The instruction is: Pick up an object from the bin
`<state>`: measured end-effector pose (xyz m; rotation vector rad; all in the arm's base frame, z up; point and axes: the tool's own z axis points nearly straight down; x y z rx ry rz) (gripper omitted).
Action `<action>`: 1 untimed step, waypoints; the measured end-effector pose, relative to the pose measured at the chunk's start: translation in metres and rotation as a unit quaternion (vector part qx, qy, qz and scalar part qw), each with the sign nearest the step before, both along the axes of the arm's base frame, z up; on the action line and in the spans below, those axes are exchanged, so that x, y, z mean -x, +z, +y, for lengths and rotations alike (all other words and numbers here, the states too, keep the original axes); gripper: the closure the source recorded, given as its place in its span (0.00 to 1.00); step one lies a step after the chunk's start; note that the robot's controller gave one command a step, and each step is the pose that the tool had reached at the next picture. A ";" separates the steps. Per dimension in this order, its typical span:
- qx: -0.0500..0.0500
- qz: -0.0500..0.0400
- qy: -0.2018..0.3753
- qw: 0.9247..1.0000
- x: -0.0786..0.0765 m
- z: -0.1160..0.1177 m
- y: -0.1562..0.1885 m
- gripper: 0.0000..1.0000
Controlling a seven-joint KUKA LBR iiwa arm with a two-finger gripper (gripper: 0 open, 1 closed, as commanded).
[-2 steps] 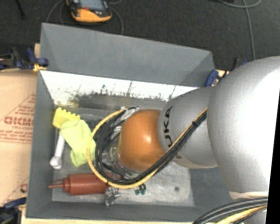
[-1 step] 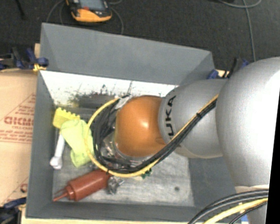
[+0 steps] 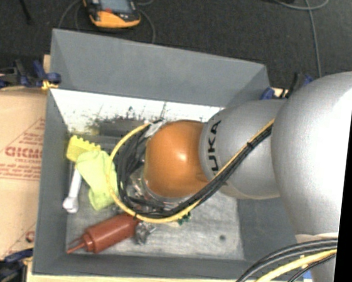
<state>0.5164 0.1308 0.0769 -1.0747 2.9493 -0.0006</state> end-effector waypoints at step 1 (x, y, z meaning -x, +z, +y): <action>0.000 0.000 0.037 0.999 -0.005 -0.021 0.115 1.00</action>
Offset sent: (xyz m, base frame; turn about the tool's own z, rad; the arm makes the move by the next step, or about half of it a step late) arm 0.0000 0.0000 0.0000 0.0000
